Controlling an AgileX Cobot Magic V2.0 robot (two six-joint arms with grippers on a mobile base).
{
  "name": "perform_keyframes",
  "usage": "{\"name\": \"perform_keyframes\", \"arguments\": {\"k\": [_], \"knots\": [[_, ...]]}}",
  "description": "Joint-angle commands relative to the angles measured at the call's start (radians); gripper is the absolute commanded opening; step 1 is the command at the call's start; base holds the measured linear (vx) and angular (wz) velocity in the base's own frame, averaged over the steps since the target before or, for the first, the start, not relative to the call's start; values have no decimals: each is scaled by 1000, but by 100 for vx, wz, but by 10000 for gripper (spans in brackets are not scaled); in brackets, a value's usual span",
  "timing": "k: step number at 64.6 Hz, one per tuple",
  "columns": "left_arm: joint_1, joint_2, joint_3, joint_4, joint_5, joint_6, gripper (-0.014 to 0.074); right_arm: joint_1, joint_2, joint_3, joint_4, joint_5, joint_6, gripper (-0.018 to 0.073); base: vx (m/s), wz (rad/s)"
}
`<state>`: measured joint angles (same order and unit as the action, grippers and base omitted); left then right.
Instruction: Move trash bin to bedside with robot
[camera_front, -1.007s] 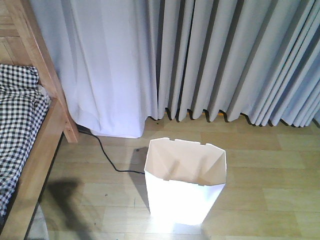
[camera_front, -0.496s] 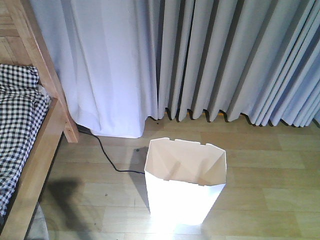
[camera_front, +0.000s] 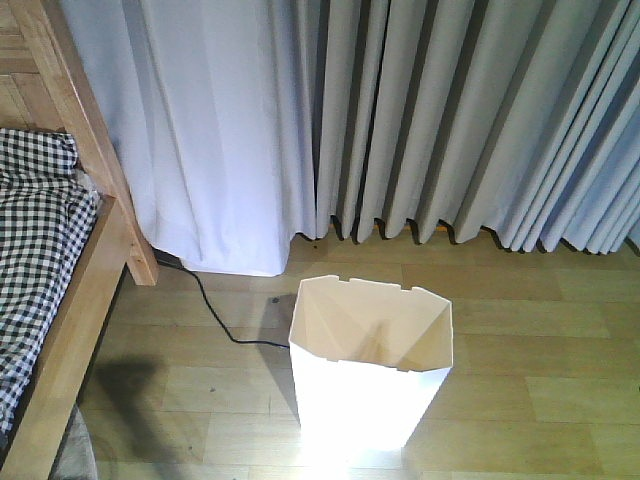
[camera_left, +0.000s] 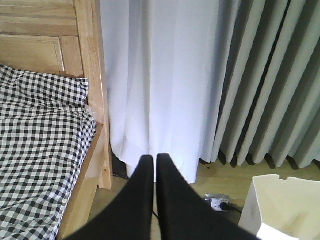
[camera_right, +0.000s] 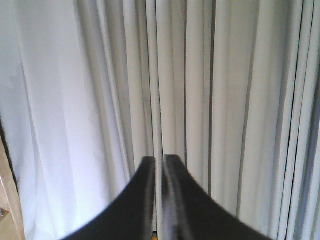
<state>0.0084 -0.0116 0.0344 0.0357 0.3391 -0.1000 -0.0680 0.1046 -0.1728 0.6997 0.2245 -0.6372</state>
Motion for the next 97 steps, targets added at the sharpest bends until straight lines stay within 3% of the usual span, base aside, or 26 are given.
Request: {"name": "perform_keyframes", "arguments": {"k": [1, 39, 45, 49, 56, 64, 71, 77, 87, 97], "knots": [[-1, 18, 3, -2, -73, -4, -6, -1, 12, -27, 6, -56, -11, -11, 0, 0], [-1, 18, 3, -2, -73, -4, -6, -1, 9, -27, -7, -58, -13, -9, 0, 0], [-1, 18, 3, -2, -73, -4, -6, 1, -15, -27, -145, -48, 22, -9, 0, 0], [-1, 18, 3, -2, -73, -4, -6, 1, -36, -27, -254, -33, 105, -9, 0, 0], [-1, 18, 3, -2, -73, -4, -6, 1, -62, -3, -483, -44, 317, -9, 0, 0], [-1, 18, 3, -2, -73, -4, -6, 1, -117, 91, -763, -184, 614, -9, 0, 0], [-1, 18, 3, -2, -73, -4, -6, 2, -130, 188, -913, -304, 760, -9, 0, 0], [-1, 18, 3, -2, -73, -4, -6, 25, -130, 206, -910, -277, 769, -9, 0, 0], [-1, 18, 3, -2, -73, -4, -6, 110, -130, 207, -857, -230, 654, -9, 0, 0], [-1, 18, 3, -2, -73, -4, -6, 74, -130, 207, -723, -235, 564, -9, 0, 0]]}}
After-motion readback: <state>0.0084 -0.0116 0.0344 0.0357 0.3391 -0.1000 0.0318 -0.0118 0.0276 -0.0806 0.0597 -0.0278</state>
